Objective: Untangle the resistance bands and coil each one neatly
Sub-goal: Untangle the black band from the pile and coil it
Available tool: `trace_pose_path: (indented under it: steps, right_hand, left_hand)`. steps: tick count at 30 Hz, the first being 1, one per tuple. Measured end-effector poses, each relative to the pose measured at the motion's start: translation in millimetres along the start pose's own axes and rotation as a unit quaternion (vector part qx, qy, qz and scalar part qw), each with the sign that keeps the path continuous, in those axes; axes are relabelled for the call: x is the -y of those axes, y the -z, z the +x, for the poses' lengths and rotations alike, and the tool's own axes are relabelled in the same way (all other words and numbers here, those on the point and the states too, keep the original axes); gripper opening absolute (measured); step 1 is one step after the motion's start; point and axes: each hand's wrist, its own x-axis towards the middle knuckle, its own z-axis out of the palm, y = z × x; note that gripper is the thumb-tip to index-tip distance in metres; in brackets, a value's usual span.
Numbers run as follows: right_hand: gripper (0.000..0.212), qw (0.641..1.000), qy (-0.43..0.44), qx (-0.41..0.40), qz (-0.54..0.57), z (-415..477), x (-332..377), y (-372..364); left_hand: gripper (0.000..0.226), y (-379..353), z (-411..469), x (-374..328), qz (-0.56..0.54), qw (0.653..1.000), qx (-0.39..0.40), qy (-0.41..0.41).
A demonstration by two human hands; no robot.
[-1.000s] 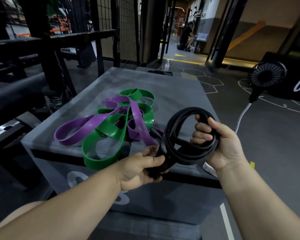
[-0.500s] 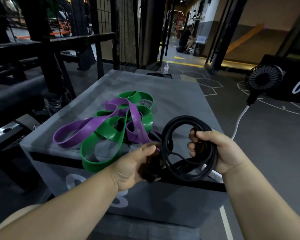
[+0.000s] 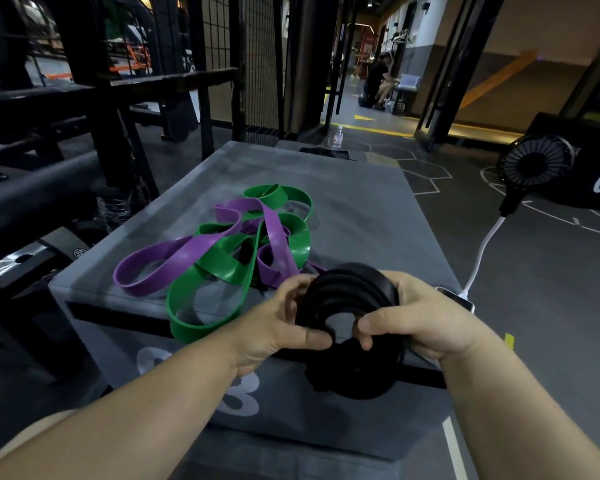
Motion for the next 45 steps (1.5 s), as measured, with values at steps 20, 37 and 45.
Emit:
trace_pose_path:
  steps: [20,37,45]
  right_hand:
    - [0.003,0.994,0.053,0.061,0.073,42,34,-91]
    - [0.021,0.991,0.127,0.042,0.030,96,122,-228]
    - [0.018,0.975,0.157,0.147,0.046,111,138,-289]
  left_hand:
    - [0.056,35,-93,-85,0.240,0.961,-0.121,-0.071]
    - [0.047,85,-222,-159,0.232,0.904,-0.335,-0.125]
    - [0.011,94,-295,-180,0.177,0.865,-0.419,-0.214]
